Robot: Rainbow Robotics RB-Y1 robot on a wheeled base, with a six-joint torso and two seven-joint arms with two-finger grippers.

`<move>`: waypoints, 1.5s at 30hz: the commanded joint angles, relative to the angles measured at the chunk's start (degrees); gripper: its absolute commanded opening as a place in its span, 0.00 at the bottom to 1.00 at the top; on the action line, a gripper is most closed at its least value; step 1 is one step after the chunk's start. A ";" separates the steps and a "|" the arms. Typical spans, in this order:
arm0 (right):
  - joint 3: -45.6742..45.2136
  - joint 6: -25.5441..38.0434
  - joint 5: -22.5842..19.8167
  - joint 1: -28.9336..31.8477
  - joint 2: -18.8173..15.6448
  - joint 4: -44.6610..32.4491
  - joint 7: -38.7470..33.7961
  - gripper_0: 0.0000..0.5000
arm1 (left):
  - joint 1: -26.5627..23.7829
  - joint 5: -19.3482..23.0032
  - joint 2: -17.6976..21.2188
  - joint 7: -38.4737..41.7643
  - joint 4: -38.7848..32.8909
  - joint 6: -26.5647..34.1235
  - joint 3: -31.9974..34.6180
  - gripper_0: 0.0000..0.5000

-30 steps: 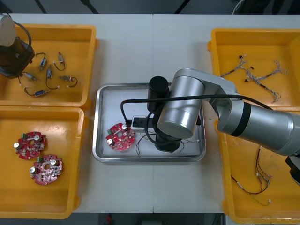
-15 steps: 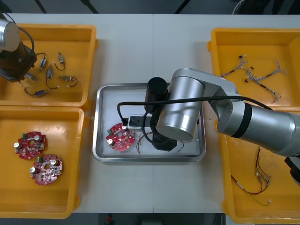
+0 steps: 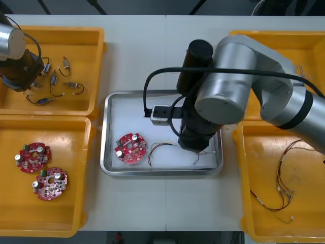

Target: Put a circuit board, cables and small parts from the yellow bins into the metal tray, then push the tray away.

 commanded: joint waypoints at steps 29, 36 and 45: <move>-36.64 8.16 -7.29 16.62 -18.98 -4.33 -29.92 1.00 | -3.24 1.20 1.50 -11.11 -1.02 1.28 -1.19 0.00; -40.24 8.34 -6.50 16.80 -19.42 1.73 -29.57 1.00 | -4.64 3.31 4.75 -12.78 -6.47 9.63 -0.49 0.00; -40.95 5.61 -3.25 16.80 -19.95 7.27 -29.40 1.00 | -4.99 5.16 7.83 -13.66 -14.55 19.03 2.94 0.00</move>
